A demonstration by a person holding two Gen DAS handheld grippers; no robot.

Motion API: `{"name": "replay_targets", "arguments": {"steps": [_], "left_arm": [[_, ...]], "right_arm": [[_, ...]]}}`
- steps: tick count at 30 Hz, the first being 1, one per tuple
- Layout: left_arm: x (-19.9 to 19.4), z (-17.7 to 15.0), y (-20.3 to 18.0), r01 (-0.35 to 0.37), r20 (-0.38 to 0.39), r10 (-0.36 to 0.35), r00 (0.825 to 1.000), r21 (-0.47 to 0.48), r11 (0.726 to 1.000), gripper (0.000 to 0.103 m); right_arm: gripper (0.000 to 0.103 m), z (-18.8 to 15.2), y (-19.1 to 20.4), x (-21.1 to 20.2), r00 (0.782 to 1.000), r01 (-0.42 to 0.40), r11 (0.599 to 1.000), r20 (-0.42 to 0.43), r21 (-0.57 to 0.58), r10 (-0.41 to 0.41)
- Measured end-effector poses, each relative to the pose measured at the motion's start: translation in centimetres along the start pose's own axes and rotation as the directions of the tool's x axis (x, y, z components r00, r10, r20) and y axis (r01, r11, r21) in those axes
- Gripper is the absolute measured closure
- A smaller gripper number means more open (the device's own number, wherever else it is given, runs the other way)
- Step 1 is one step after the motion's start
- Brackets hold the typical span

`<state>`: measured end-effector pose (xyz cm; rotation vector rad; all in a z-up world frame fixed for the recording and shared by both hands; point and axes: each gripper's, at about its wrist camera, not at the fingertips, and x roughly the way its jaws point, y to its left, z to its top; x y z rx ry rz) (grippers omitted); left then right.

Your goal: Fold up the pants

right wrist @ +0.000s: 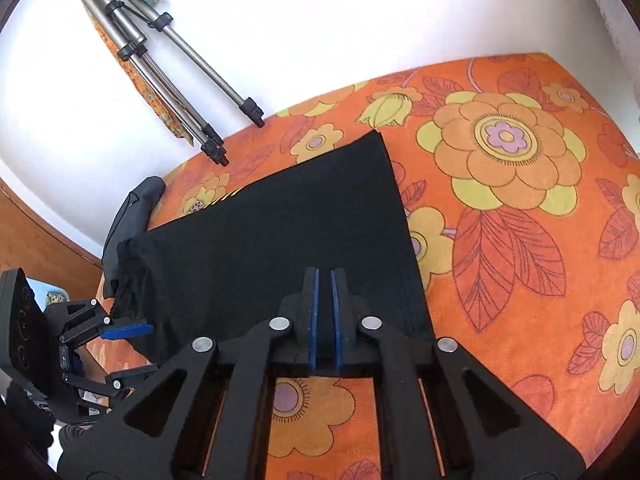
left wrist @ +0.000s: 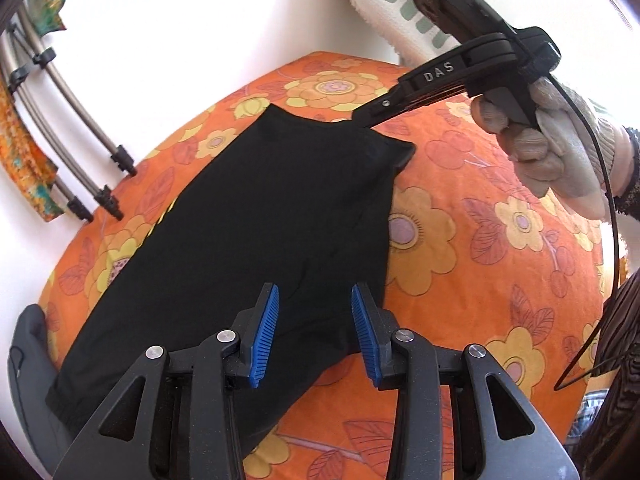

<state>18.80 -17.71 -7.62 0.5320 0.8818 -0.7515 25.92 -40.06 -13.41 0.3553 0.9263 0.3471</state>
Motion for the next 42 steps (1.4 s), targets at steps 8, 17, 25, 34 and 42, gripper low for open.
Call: {"name": "replay_targets", "arguments": {"steps": [8,17,25,34,42], "left_arm": [[2.8,1.2,-2.9,-0.014,-0.043,0.020,0.999,0.134,0.991,0.049],[3.1,6.0,3.7,0.030,-0.023,-0.031,0.999,-0.053,0.998,0.049],[10.9,14.7,7.4,0.001,-0.044,-0.003,0.999,-0.048,0.999,0.049],[17.5,16.6,11.6,0.091,-0.092,-0.114,0.989,-0.225,0.970,0.040],[17.6,15.9,11.3,0.096,-0.016,-0.101,0.995,-0.188,0.977,0.083]], "right_arm": [[0.058,-3.0,-5.7,-1.2,0.996,0.080,0.989,-0.054,0.121,-0.074],[0.058,-3.2,-4.5,-1.1,0.998,0.048,0.995,-0.048,0.091,-0.044],[0.059,-4.6,-4.4,-1.3,0.994,0.084,0.996,-0.071,0.012,-0.083],[0.059,-4.4,-4.8,-1.4,0.998,0.035,0.998,-0.056,-0.047,-0.037],[0.059,-3.4,-4.8,-0.7,0.998,0.016,0.997,-0.055,-0.070,-0.020]]}}
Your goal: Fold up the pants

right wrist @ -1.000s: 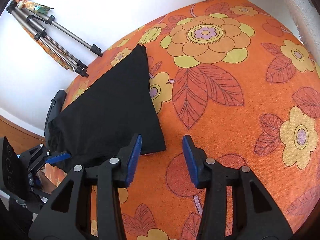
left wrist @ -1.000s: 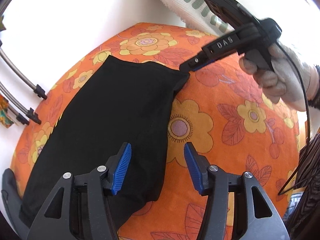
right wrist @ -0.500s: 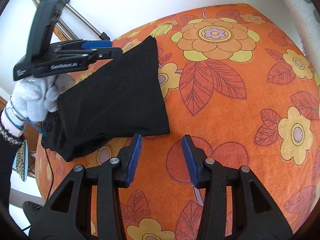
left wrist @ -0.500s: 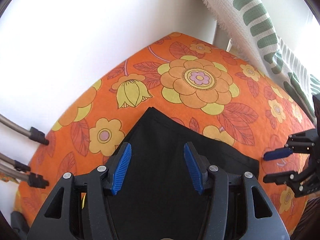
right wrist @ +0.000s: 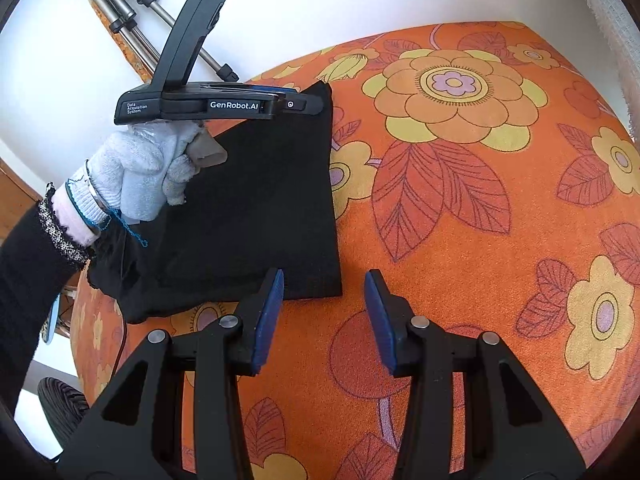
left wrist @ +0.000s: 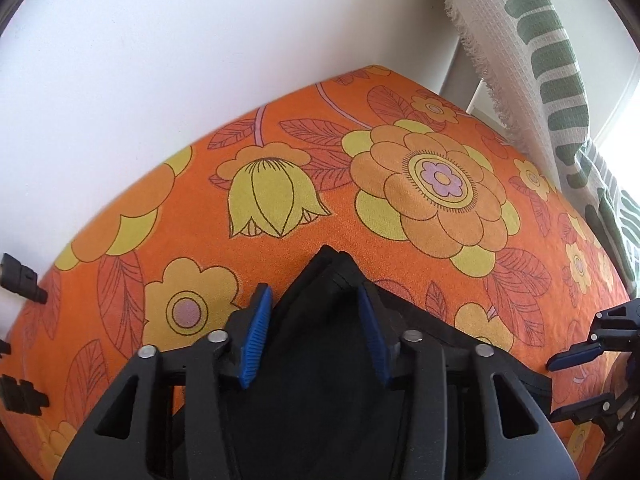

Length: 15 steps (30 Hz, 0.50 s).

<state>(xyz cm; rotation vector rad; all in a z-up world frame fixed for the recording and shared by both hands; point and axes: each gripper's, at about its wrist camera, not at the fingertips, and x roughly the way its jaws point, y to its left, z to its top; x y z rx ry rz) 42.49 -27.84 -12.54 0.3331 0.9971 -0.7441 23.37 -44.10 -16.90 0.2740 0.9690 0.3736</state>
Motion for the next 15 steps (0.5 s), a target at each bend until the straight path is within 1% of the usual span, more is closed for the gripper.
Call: {"name": "replay_targets", "arguments": {"steps": [1,2,5,6,8,10,11,12,13,14,15], "left_arm": [[0.1,0.2,0.2,-0.018,0.000,0.018,1.000,-0.007,1.000,0.098],[0.0,0.2,0.2,-0.021,0.001,0.021,1.000,-0.012,1.000,0.098],[-0.1,-0.1,-0.9,-0.076,0.021,0.075,0.997,0.054,0.996,0.100],[-0.3,-0.2,-0.9,-0.085,0.028,0.084,0.996,0.059,0.995,0.100],[-0.6,-0.2,-0.1,-0.095,0.034,0.093,0.995,0.036,0.995,0.101],[-0.5,0.2,1.0,-0.111,0.039,0.111,0.993,-0.017,0.994,0.102],[-0.7,0.3,1.5,-0.120,0.047,0.121,0.992,-0.027,0.992,0.102],[-0.9,0.4,1.9,-0.109,0.053,0.111,0.992,-0.043,0.993,0.102],[-1.0,0.5,2.1,-0.113,0.059,0.116,0.991,-0.049,0.992,0.102],[-1.2,0.5,2.1,-0.121,0.065,0.123,0.990,-0.043,0.992,0.102],[-1.2,0.5,1.9,-0.119,0.060,0.120,0.991,-0.029,0.992,0.102]], "right_arm": [[0.059,0.1,0.1,0.1,1.000,0.003,1.000,0.002,-0.008,-0.003],[0.059,0.1,0.1,0.1,1.000,0.005,1.000,0.003,-0.013,-0.005],[0.059,0.3,-0.1,0.2,1.000,-0.007,1.000,0.001,-0.012,0.007],[0.059,0.4,-0.3,0.2,1.000,-0.016,1.000,-0.001,-0.010,0.016],[0.059,0.7,-0.6,0.2,1.000,-0.021,1.000,-0.009,-0.017,0.021],[0.059,1.4,-1.0,0.3,1.000,-0.017,1.000,-0.009,-0.023,0.017],[0.059,1.9,-1.3,0.3,1.000,-0.027,0.999,-0.014,-0.022,0.026],[0.059,2.5,-1.7,0.4,0.999,-0.036,0.999,-0.016,-0.007,0.036],[0.059,3.1,-2.1,0.6,0.998,-0.065,0.998,-0.024,0.012,0.065],[0.059,3.8,-2.4,1.0,0.993,-0.107,0.994,-0.048,0.026,0.108],[0.059,4.3,-2.7,1.5,0.989,-0.126,0.991,-0.077,0.040,0.129]]}}
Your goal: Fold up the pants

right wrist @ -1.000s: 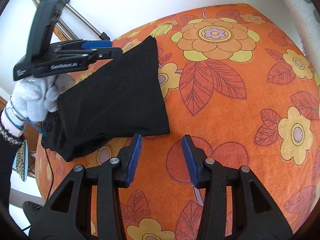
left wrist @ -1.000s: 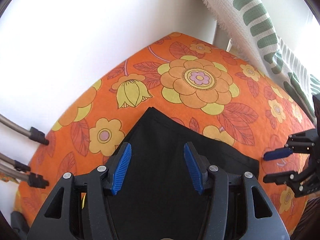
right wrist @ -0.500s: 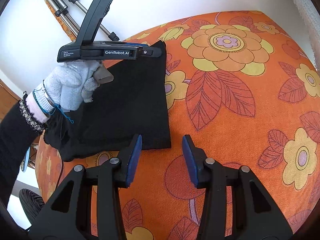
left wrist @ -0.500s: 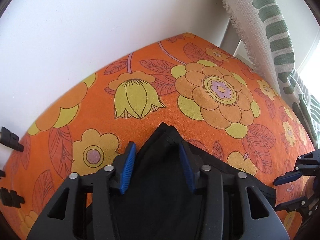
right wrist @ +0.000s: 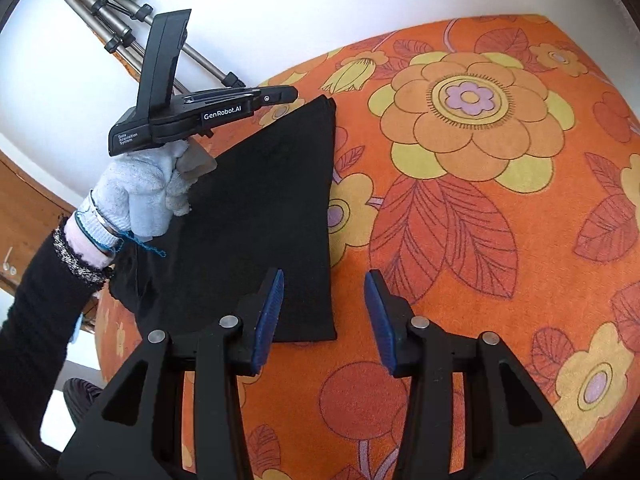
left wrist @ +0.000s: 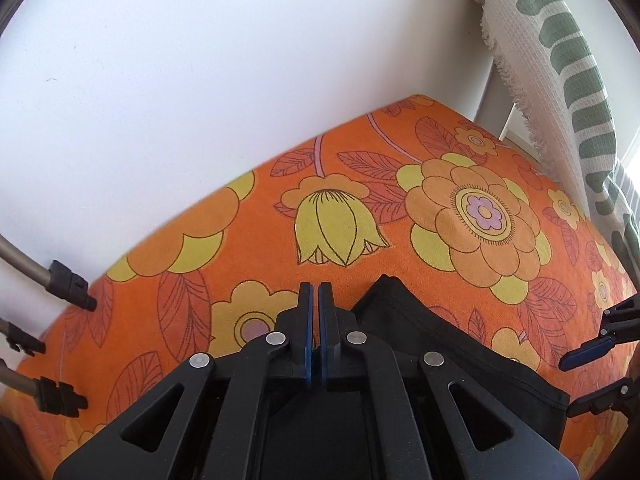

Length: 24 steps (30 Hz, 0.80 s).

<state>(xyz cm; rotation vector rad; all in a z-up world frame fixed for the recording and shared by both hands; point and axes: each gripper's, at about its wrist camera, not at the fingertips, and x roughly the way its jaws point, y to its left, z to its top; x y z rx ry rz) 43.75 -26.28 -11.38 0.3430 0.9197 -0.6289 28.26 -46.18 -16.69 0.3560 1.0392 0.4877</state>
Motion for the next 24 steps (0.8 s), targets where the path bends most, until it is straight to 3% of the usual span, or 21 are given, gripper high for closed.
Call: {"name": "replay_targets", "arguments": {"steps": [3,8,16,19,22,24], "left_arm": [[-0.5,-0.3,-0.6,-0.016,-0.013,0.017,1.000,0.044,0.999,0.102],[-4.0,-1.9,-2.2,-0.017,-0.001,0.018,1.000,0.102,0.995,0.100],[-10.2,-7.5,-6.3,0.003,-0.022,0.000,1.000,0.147,0.989,0.057],[-11.2,-9.3,-9.0,0.030,-0.029,-0.025,0.999,0.193,0.981,0.050],[-11.2,-10.6,-12.4,0.060,-0.049,-0.048,0.998,0.279,0.958,0.050],[-10.6,-11.1,-14.2,0.077,-0.055,-0.063,0.997,0.311,0.947,0.050]], "right_arm": [[0.059,0.9,-0.1,0.5,0.999,0.037,0.999,-0.017,0.005,-0.037],[0.059,0.3,0.3,0.6,1.000,0.019,1.000,-0.020,0.011,-0.019],[0.059,-1.9,1.7,-1.3,0.987,0.157,0.987,0.022,0.030,-0.158],[0.059,-2.6,2.3,-3.3,0.976,0.193,0.975,0.077,0.108,-0.202],[0.059,-3.5,3.0,-4.8,0.958,0.248,0.954,0.106,0.167,-0.268],[0.058,-4.2,2.9,-4.8,0.958,0.269,0.943,0.049,0.197,-0.284]]}}
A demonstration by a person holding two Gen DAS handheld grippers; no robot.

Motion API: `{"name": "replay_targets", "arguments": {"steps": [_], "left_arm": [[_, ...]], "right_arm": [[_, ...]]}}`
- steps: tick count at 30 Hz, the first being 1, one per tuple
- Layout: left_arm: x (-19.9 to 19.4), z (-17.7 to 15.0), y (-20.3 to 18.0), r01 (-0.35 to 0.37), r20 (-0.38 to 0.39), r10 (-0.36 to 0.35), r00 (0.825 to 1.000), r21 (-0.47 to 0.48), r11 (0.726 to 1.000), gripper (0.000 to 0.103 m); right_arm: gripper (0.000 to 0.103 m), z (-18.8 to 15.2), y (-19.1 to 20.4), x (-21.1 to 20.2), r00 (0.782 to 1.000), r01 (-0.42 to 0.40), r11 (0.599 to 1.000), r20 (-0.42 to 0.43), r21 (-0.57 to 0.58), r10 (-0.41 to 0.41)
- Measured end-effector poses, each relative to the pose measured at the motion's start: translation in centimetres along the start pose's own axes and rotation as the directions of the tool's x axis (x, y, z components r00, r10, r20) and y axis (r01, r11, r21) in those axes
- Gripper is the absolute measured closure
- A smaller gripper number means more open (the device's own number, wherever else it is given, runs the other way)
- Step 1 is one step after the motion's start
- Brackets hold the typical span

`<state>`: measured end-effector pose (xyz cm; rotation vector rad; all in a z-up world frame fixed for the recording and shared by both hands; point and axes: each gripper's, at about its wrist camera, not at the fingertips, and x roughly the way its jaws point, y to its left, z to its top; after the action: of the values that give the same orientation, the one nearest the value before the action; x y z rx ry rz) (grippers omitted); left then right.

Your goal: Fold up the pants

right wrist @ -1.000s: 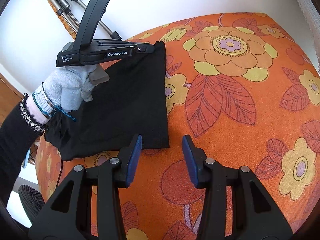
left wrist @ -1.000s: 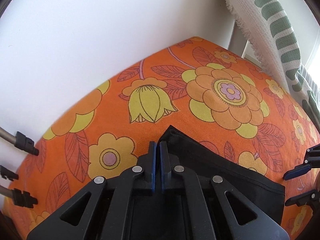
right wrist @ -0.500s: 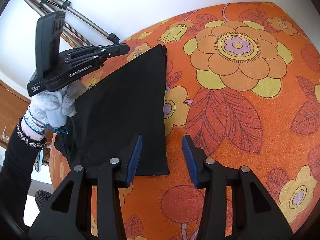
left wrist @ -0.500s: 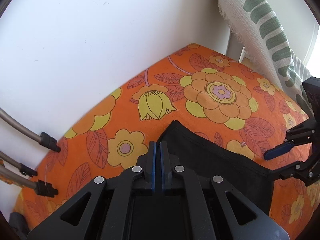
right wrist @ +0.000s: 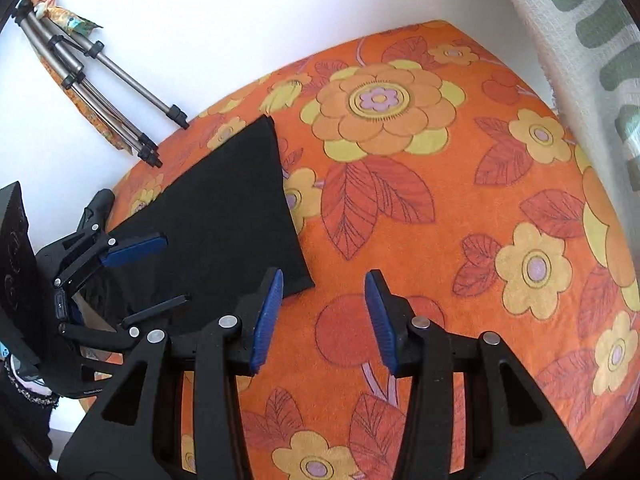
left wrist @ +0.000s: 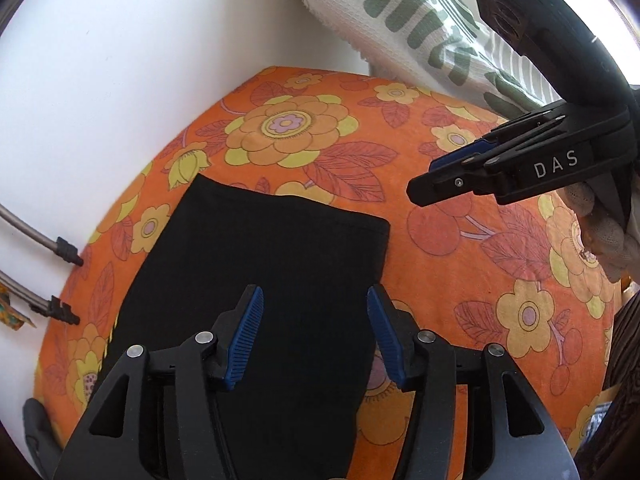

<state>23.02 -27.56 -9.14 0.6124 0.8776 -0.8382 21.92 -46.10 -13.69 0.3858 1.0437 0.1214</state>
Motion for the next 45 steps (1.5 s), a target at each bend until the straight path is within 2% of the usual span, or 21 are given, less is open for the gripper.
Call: {"name": "replay_targets", "arguments": {"steps": [1,4,6,8,10,12,14,16,17,19,22,25,29,31,35,36,37,38,40,44,45], "left_arm": [[0.5,0.2,-0.6,0.004,-0.002,-0.004,1.000,0.007,1.000,0.050],[1.7,0.7,-1.7,0.024,-0.018,-0.024,1.000,0.011,1.000,0.050],[2.6,0.8,-2.0,0.010,-0.046,-0.008,0.999,0.025,1.000,0.050],[3.6,0.7,-1.7,0.035,-0.086,-0.033,0.996,0.019,0.999,0.050],[4.5,0.5,-1.4,0.017,-0.117,-0.015,0.993,0.017,1.000,0.048],[4.7,0.4,-1.0,0.011,-0.116,-0.009,0.993,0.012,1.000,0.047],[4.7,0.4,-0.6,-0.014,-0.107,0.014,0.994,0.002,1.000,0.058],[4.8,0.1,0.3,0.015,-0.104,-0.020,0.994,-0.046,0.999,0.093],[4.8,0.0,0.7,-0.003,-0.103,-0.003,0.995,-0.055,0.999,0.096],[4.7,-0.4,1.8,0.051,-0.085,-0.061,0.995,-0.120,0.991,0.096],[4.5,-1.0,3.5,0.104,-0.044,-0.116,0.992,-0.223,0.969,0.096],[4.1,-1.6,5.0,0.123,-0.011,-0.131,0.991,-0.289,0.949,0.096],[3.7,-2.2,7.5,0.163,0.037,-0.162,0.986,-0.390,0.906,0.096],[3.8,-2.2,8.1,0.179,0.047,-0.175,0.983,-0.413,0.893,0.096],[3.6,-2.1,7.8,0.185,0.053,-0.178,0.983,-0.395,0.900,0.096],[3.6,-2.1,7.7,0.186,0.053,-0.180,0.982,-0.392,0.901,0.096],[3.6,-2.1,7.6,0.190,0.053,-0.184,0.981,-0.389,0.901,0.096],[3.6,-2.1,7.6,0.189,0.052,-0.183,0.982,-0.384,0.904,0.096],[3.5,-2.1,7.4,0.192,0.051,-0.187,0.981,-0.370,0.909,0.096],[3.4,-1.9,6.9,0.202,0.042,-0.200,0.979,-0.350,0.915,0.096],[3.3,-1.8,6.8,0.204,0.038,-0.204,0.978,-0.348,0.915,0.096]], "right_arm": [[0.058,-0.3,-0.4,-0.1,1.000,-0.008,0.999,-0.020,0.040,0.009],[0.058,-1.6,-1.8,-1.7,0.996,-0.086,0.977,0.041,0.193,0.080],[0.058,-2.6,-1.8,-2.1,0.994,-0.102,0.969,0.069,0.227,0.088],[0.058,-3.2,-2.1,-1.8,0.994,-0.100,0.960,0.073,0.262,0.083],[0.058,-3.0,-2.5,-1.4,0.990,-0.140,0.938,0.064,0.316,0.127],[0.058,-2.3,-2.5,-1.9,0.982,-0.183,0.922,0.101,0.342,0.157],[0.058,-1.3,-2.1,-2.3,0.973,-0.226,0.909,0.129,0.352,0.192],[0.058,-0.7,-1.4,-2.5,0.969,-0.242,0.913,0.136,0.329,0.208],[0.058,-0.5,-1.2,-2.5,0.970,-0.234,0.918,0.135,0.321,0.200],[0.058,-0.4,-1.2,-1.9,0.973,-0.226,0.920,0.128,0.320,0.194],[0.058,-0.5,-1.7,0.5,0.969,-0.248,0.904,0.091,0.348,0.230],[0.058,-0.6,-1.9,3.1,0.958,-0.284,0.876,0.067,0.390,0.280],[0.058,-0.1,-1.5,4.3,0.957,-0.289,0.881,0.079,0.373,0.281],[0.058,0.2,-1.3,4.4,0.941,-0.338,0.861,0.114,0.380,0.319],[0.058,1.1,-0.2,5.1,0.922,-0.386,0.846,0.129,0.368,0.364],[0.054,1.4,0.1,5.3,0.922,-0.387,0.847,0.128,0.363,0.367],[0.045,1.6,0.3,5.6,0.919,-0.393,0.844,0.130,0.366,0.372],[0.041,1.8,0.4,5.8,0.915,-0.402,0.836,0.133,0.373,0.381],[0.041,2.2,0.8,6.6,0.903,-0.426,0.823,0.120,0.376,0.413],[0.041,2.4,2.0,7.8,0.915,-0.397,0.846,0.080,0.356,0.395],[0.046,2.4,2.3,8.1,0.915,-0.395,0.849,0.068,0.351,0.397]]}}
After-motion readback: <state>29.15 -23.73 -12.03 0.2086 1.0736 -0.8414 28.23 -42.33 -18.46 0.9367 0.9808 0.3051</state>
